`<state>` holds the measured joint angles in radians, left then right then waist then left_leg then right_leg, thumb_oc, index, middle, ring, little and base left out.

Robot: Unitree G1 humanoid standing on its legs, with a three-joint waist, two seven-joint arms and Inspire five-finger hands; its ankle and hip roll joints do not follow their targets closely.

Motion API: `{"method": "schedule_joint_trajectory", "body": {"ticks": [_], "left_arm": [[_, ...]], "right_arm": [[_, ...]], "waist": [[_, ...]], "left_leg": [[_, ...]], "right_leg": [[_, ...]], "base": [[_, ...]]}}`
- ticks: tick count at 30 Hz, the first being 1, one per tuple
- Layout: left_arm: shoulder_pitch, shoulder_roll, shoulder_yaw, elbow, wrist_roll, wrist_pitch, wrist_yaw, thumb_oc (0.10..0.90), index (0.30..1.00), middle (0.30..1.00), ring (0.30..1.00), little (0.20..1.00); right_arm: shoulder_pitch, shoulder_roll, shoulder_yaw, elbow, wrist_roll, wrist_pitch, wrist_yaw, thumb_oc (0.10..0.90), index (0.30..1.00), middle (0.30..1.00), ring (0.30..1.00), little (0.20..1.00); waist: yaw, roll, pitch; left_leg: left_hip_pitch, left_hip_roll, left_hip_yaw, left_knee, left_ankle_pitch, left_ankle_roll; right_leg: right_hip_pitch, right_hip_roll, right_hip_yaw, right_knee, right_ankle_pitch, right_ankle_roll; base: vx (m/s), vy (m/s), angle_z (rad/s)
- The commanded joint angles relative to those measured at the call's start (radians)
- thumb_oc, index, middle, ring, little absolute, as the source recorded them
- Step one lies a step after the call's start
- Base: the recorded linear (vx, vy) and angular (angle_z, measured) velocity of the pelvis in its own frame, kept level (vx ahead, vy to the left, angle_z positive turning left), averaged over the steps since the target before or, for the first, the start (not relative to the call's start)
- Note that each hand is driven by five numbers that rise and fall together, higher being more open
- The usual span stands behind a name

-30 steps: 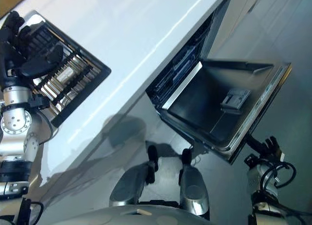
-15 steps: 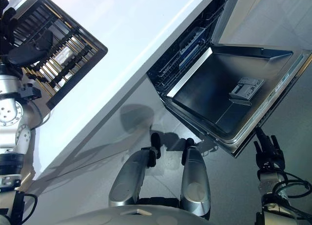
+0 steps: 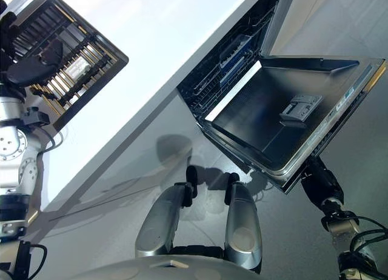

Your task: Pick up plates and place into dishwasher.

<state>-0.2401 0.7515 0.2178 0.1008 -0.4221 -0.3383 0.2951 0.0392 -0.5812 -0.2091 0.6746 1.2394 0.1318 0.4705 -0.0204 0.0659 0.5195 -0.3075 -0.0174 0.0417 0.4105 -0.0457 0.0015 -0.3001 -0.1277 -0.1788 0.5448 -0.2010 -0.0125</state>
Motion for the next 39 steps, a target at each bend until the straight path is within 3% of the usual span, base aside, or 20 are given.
{"method": "schedule_joint_trajectory", "body": {"ticks": [1,13,27,30,33,36,39], "left_arm": [[-0.005,-0.023,0.034,-0.064,0.064,-0.146,0.039,0.800,0.900,0.900,0.900,0.900],[0.007,-0.044,0.019,-0.040,0.074,-0.144,0.029,0.800,0.900,0.900,0.900,0.900],[0.073,-0.069,0.031,-0.026,0.045,-0.176,-0.036,0.800,0.900,0.900,0.900,0.900],[0.093,-0.084,0.026,-0.029,0.002,-0.175,-0.058,0.800,0.900,0.900,0.900,0.900],[0.126,-0.126,0.009,-0.049,-0.062,-0.161,-0.109,0.800,0.900,0.900,0.900,0.900],[0.178,-0.185,0.000,-0.089,-0.053,-0.157,-0.134,0.800,0.900,0.900,0.900,0.900],[0.229,-0.236,0.005,-0.110,-0.043,-0.170,-0.167,0.800,0.900,0.900,0.900,0.900]], "right_arm": [[-0.248,0.127,0.263,-0.364,-0.034,0.091,0.335,0.800,0.900,0.900,0.900,0.900],[-0.327,0.235,0.336,-0.661,-0.093,0.108,0.295,0.800,0.900,0.900,0.900,0.900],[-0.207,0.275,0.311,-0.648,-0.134,0.114,0.268,0.800,0.900,0.900,0.900,0.900],[-0.174,0.277,0.299,-0.623,-0.138,0.075,0.246,0.800,0.900,0.900,0.900,0.900],[-0.132,0.272,0.271,-0.600,-0.226,-0.061,0.089,0.800,0.900,0.900,0.900,0.900],[-0.075,0.264,0.217,-0.584,-0.327,-0.156,0.007,0.800,0.900,0.900,0.900,0.900],[-0.004,0.293,0.166,-0.567,-0.294,-0.141,0.031,0.800,0.900,0.900,0.900,0.900]], "waist": [[0.064,-0.024,-0.025],[0.080,-0.038,-0.047],[0.090,-0.066,-0.115],[0.087,-0.070,-0.138],[0.076,-0.074,-0.163],[0.056,-0.077,-0.200],[0.035,-0.080,-0.240]], "left_leg": [[0.050,-0.076,0.018,0.043,-0.140,0.079],[0.103,-0.084,0.018,0.002,-0.133,0.092],[0.209,-0.086,0.011,-0.133,-0.102,0.100],[0.238,-0.086,0.007,-0.171,-0.097,0.095],[0.277,-0.085,0.004,-0.223,-0.092,0.088],[0.306,-0.075,0.003,-0.284,-0.069,0.079],[0.333,-0.068,0.003,-0.339,-0.049,0.067]], "right_leg": [[0.024,0.023,-0.014,-0.004,-0.007,0.008],[0.079,0.029,0.007,-0.075,0.025,0.028],[0.178,0.039,-0.003,-0.218,0.078,0.071],[0.205,0.043,-0.008,-0.255,0.084,0.081],[0.238,0.049,-0.010,-0.293,0.082,0.090],[0.255,0.059,-0.007,-0.332,0.094,0.094],[0.269,0.072,0.001,-0.361,0.103,0.099]], "base": [[0.01,0.058,-0.16],[0.03,0.062,-0.16],[0.03,0.009,0.21],[-0.01,0.001,0.08],[-0.07,0.022,0.01],[-0.09,0.032,0.01],[-0.09,0.020,0.01]]}}
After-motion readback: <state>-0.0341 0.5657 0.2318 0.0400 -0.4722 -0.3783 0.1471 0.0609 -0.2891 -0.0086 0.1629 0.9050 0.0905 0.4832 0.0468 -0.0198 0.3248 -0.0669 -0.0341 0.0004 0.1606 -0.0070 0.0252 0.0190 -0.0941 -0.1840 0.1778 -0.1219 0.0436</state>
